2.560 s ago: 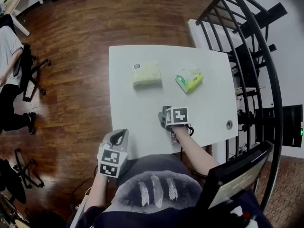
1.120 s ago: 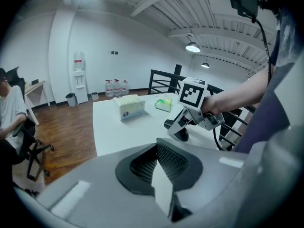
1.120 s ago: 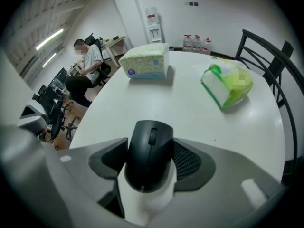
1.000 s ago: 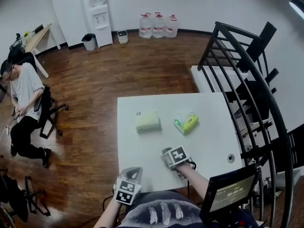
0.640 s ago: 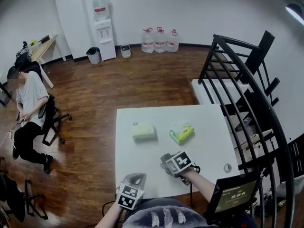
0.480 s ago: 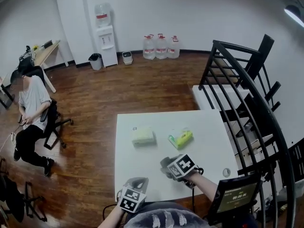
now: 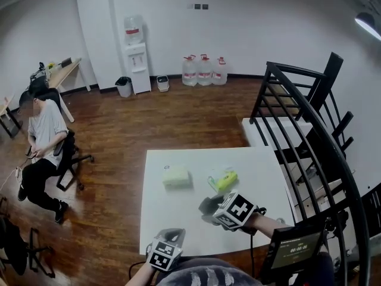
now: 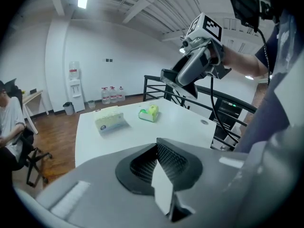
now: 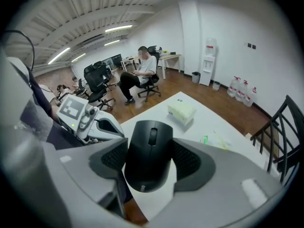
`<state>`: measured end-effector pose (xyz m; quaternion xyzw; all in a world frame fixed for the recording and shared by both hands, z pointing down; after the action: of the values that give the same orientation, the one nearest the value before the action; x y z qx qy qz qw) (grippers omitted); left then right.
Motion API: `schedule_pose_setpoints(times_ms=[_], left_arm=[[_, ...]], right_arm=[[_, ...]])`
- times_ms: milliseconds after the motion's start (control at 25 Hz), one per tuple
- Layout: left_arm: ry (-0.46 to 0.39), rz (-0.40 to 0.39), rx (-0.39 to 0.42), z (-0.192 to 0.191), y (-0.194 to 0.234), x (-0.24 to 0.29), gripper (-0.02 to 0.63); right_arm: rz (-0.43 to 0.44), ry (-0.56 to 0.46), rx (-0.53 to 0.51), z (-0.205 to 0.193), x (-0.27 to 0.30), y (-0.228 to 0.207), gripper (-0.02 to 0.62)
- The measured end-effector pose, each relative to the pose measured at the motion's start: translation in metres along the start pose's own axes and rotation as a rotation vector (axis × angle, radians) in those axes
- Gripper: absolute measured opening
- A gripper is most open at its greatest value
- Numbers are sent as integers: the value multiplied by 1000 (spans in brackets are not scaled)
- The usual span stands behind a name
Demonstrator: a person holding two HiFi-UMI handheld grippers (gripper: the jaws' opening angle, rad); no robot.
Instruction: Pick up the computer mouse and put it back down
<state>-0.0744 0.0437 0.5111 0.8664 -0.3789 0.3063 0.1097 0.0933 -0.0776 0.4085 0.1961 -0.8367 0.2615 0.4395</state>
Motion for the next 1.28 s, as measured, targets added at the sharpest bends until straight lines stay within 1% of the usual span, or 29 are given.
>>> schedule_pose_setpoints(times_ms=[200,320,520,760,960,1280], left_arm=[[-9,11,-2,4,-4,0,15],[-16,17,-6,5,-4,-1,15],[-26,17,-2,8,-1,-3,15],[-59,18,6,19,3,-5,15],[-89,14,20,26,4,-6,15],[-85,-4,76,31,-5,-5,15]], right_arm=[[-15,-23,-112,13,-25,13,299],[-19,-20,-166,19,-40,22,299],[-9,-8,-234,25,-57,36,299],[-5,11,-282,30,-72,41,299],[16,38,-291,29,-73,41,299],[36,121,-346,28,-69,47,299]])
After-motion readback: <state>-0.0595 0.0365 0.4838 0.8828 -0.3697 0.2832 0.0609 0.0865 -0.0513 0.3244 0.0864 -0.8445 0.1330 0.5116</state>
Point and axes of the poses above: the fingertips, and each gripper's own axes: x forward along the fingers, y to its left, z out of its top, the point moved 10 cm from there along -x, backward along the fingers, and after that the axes turned 14 degrees about x, right-handed, at the moved point
